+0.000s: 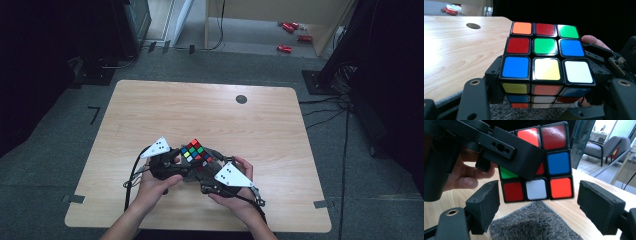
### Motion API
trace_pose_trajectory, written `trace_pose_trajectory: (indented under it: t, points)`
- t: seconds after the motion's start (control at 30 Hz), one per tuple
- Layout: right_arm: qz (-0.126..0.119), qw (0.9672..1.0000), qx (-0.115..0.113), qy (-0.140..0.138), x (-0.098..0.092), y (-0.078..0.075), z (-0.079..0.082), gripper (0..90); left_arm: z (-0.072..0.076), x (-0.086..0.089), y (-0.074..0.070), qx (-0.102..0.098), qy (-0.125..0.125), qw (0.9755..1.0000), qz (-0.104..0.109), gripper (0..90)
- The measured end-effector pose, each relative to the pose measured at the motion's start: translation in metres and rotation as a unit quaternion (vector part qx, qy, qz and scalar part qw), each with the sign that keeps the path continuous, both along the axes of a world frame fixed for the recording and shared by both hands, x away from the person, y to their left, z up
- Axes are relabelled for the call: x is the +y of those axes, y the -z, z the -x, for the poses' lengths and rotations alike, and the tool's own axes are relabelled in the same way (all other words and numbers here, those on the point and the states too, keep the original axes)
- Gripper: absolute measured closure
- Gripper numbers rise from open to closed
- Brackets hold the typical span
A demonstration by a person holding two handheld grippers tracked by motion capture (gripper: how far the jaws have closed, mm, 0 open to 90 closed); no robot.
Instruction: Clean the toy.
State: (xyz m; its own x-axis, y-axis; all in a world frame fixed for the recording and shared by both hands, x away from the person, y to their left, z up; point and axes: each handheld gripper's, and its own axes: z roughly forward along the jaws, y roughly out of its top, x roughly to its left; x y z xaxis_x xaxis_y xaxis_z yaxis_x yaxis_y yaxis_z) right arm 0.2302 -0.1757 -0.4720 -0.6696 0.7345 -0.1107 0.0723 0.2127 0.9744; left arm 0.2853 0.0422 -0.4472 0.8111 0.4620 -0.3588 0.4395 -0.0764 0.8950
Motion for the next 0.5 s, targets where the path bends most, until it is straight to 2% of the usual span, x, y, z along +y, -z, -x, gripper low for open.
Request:
trace_pose_trajectory:
  t: [0.5]
  points:
    - [0.001, 0.9997, -0.019, 0.011, 0.0035, 0.0019, 0.0012, 30.2, 0.0014, -0.0073, 0.0019, 0.016, 0.012, 0.9998, 0.002, 35.1]
